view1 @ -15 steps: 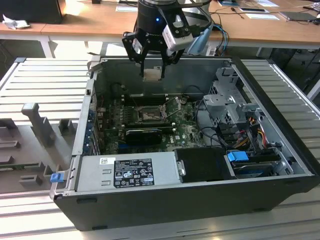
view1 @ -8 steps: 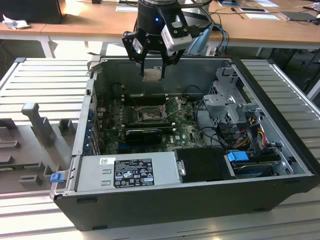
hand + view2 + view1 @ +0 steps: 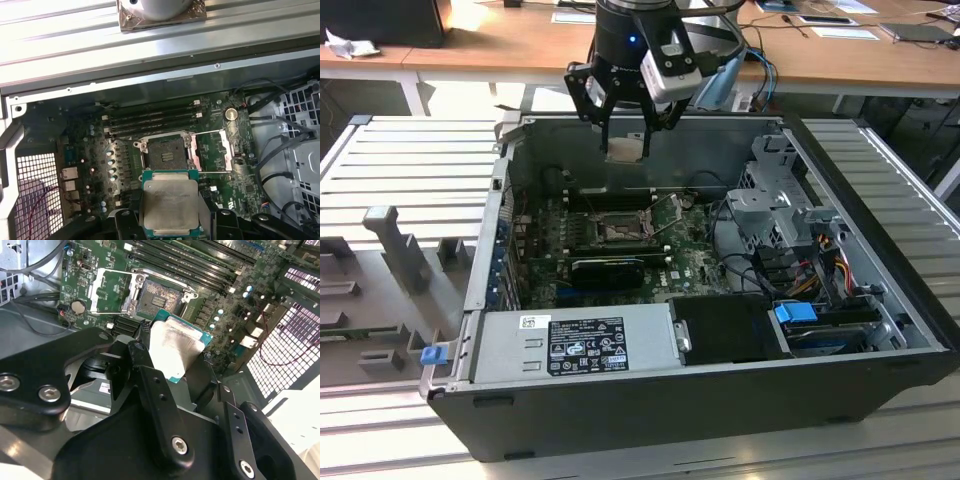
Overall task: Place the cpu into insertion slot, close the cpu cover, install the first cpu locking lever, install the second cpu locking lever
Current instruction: 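Place the cpu into insertion slot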
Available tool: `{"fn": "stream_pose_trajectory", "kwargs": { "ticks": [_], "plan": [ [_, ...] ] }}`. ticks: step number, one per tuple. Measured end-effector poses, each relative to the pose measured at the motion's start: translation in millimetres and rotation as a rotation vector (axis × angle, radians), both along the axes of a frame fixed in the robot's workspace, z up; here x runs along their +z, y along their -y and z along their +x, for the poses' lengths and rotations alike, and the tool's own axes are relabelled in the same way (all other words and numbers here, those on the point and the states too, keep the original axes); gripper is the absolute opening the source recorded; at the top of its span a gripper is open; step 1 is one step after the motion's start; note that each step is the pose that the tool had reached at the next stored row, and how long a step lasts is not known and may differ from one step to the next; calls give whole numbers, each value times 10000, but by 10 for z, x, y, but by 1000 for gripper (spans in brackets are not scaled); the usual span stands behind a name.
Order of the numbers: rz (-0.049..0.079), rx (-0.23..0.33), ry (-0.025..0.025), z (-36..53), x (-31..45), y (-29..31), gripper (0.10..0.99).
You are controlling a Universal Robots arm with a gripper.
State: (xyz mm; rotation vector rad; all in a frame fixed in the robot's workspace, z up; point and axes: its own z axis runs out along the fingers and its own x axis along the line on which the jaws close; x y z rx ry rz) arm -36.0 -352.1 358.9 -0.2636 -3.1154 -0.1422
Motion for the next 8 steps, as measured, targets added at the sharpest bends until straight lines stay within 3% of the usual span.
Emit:
{"fn": "stream_pose_trajectory", "kwargs": {
  "ticks": [8],
  "plan": [
    [1,-159,1,0,-1,0,529]
  ]
}}
